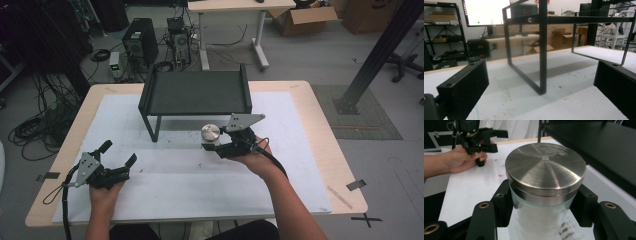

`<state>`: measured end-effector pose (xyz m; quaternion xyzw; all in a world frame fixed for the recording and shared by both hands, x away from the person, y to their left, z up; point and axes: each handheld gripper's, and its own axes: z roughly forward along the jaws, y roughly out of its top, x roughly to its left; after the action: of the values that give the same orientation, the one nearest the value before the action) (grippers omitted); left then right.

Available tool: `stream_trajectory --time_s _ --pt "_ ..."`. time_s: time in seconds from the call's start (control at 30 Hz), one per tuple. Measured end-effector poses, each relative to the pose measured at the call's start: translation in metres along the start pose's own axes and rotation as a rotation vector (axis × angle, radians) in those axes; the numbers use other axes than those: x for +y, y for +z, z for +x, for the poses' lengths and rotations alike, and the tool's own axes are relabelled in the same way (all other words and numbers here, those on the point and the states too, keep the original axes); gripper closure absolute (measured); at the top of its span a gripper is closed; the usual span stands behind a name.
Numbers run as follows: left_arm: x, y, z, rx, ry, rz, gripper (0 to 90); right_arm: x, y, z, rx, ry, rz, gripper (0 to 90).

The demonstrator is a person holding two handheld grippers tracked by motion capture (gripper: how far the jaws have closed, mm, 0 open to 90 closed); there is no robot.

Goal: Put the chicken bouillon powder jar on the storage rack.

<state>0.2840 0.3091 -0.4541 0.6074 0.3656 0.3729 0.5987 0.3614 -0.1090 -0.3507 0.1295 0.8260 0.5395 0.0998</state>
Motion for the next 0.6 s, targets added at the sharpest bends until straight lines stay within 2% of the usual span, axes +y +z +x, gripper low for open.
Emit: stream_trajectory --time_s 0.5,0.6 --pt "0.000 0.000 0.000 0.000 -0.002 0.001 0.2 0.035 -0.009 -0.015 -0.032 0.019 -0.013 43.3" --pt "0.000 0.000 0.000 -0.001 -0.002 0.000 0.3 0.043 -0.012 -0.021 -0.041 0.035 -0.021 43.3"
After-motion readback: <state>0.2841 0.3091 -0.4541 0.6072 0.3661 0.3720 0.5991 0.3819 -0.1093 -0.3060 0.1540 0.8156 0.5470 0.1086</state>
